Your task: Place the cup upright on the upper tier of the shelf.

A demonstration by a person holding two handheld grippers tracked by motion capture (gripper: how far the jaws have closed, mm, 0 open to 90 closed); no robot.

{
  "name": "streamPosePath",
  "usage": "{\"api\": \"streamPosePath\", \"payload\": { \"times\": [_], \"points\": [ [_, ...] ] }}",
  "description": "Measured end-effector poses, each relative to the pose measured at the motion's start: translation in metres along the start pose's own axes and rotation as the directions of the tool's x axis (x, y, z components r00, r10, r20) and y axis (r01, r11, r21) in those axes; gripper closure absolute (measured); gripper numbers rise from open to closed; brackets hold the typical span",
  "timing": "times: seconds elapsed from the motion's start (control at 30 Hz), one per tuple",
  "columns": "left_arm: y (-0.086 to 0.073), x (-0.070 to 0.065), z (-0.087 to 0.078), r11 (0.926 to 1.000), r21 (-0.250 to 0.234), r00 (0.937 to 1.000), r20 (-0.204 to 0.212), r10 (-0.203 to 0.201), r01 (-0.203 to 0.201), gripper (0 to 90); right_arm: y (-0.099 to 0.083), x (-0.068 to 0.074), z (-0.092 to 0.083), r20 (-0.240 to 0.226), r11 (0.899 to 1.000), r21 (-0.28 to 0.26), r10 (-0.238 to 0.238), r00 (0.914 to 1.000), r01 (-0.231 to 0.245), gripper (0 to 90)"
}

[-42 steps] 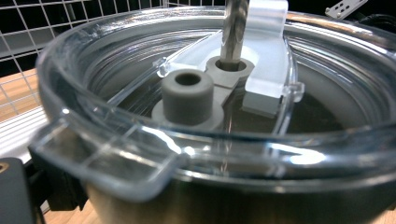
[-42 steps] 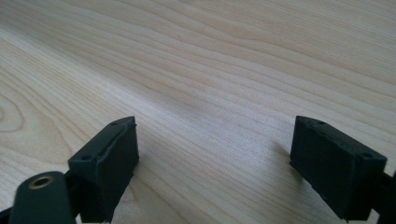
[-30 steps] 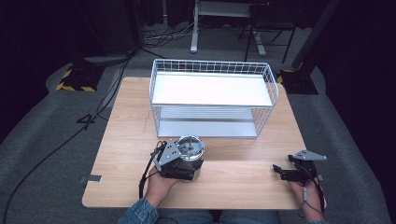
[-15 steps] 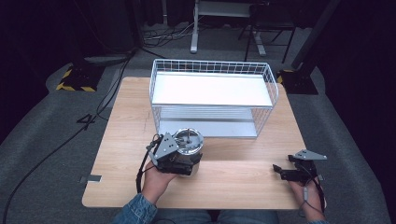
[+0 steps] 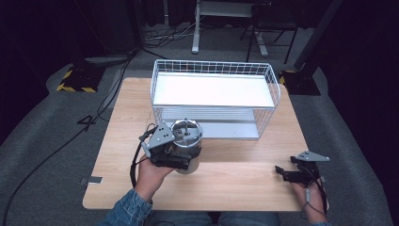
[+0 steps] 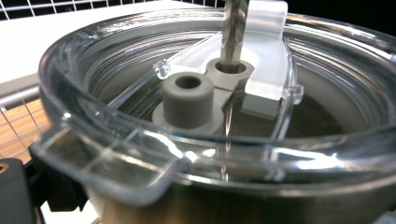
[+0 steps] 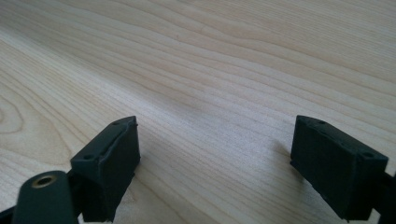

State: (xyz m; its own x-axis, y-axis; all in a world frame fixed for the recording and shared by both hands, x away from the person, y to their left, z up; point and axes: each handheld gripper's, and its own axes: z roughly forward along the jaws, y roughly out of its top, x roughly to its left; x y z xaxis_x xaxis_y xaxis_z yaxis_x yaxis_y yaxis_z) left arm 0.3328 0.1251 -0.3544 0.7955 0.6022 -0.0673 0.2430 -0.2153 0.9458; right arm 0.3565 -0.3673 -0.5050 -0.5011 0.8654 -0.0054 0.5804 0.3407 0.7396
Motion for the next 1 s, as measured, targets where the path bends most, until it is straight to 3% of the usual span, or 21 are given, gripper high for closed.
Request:
{"api": "streamPosePath", "payload": {
  "times": [0.57,1.0],
  "points": [
    [0.057,0.015,-0.016,0.9997,-0.025,0.9999,0.008,0.009,-0.009,3.8,0.000,0.000,0.000,0.000,1.000,0.001,-0.001,1.0000,0.001,15.9],
    [0.093,0.029,-0.013,0.9992,-0.040,1.0000,-0.004,0.002,-0.003,3.8,0.000,0.000,0.000,0.000,1.000,0.001,0.001,1.0000,-0.001,15.7]
  ]
}}
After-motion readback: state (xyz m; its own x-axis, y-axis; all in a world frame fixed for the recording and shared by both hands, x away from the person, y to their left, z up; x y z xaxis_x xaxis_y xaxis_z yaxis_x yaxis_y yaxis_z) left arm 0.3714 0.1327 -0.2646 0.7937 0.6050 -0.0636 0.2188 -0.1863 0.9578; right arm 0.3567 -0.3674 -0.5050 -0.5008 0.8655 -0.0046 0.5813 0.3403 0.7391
